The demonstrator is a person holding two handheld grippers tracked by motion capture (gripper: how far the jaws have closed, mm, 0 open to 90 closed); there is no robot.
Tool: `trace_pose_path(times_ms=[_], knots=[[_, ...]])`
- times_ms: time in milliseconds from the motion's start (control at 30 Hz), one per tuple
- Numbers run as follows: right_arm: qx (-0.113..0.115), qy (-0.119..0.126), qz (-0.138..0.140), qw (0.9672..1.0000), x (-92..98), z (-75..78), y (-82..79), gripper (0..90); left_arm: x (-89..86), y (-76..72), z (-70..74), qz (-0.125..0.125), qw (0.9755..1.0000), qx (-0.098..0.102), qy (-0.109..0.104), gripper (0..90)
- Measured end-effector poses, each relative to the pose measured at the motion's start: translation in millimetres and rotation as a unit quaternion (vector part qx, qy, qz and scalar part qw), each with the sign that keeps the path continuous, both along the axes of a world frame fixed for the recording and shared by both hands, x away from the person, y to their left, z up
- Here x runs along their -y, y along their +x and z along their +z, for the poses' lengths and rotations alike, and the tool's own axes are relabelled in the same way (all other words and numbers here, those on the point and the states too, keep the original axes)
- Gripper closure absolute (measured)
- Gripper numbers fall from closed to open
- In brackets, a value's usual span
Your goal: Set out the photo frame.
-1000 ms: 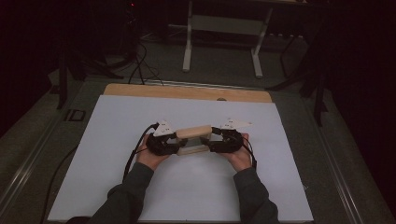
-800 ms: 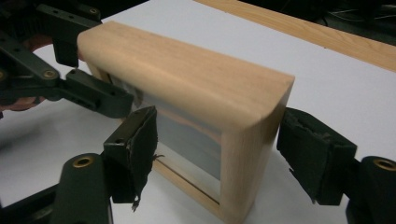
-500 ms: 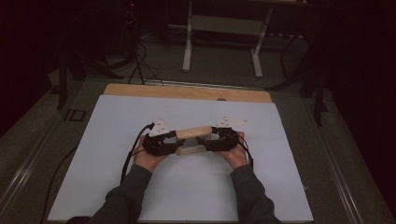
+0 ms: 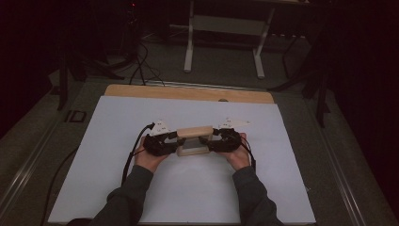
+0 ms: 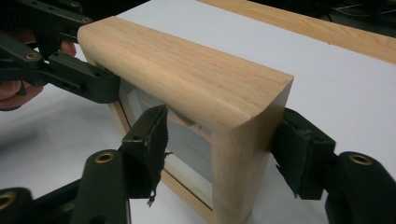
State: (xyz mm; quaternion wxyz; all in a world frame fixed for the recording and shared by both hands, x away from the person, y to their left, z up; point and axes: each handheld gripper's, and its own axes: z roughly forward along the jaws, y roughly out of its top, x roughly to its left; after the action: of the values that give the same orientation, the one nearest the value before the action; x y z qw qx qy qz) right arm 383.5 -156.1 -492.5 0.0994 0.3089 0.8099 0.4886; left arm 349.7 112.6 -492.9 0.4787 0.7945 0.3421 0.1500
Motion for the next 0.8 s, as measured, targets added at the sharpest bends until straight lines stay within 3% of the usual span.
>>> trace_pose_path(times_ms=[433,800], knots=[[-0.011,-0.001,-0.014,0.9998,2.5,0.6,-1.2,46.2,-0.9,13.2,-0.8,-0.001,0.9997,-0.018,-0.017,53.9],[-0.032,0.018,-0.022,0.9991,4.6,-0.2,2.2,46.5,-2.4,17.1,0.4,0.006,0.9983,-0.047,-0.034,54.0]])
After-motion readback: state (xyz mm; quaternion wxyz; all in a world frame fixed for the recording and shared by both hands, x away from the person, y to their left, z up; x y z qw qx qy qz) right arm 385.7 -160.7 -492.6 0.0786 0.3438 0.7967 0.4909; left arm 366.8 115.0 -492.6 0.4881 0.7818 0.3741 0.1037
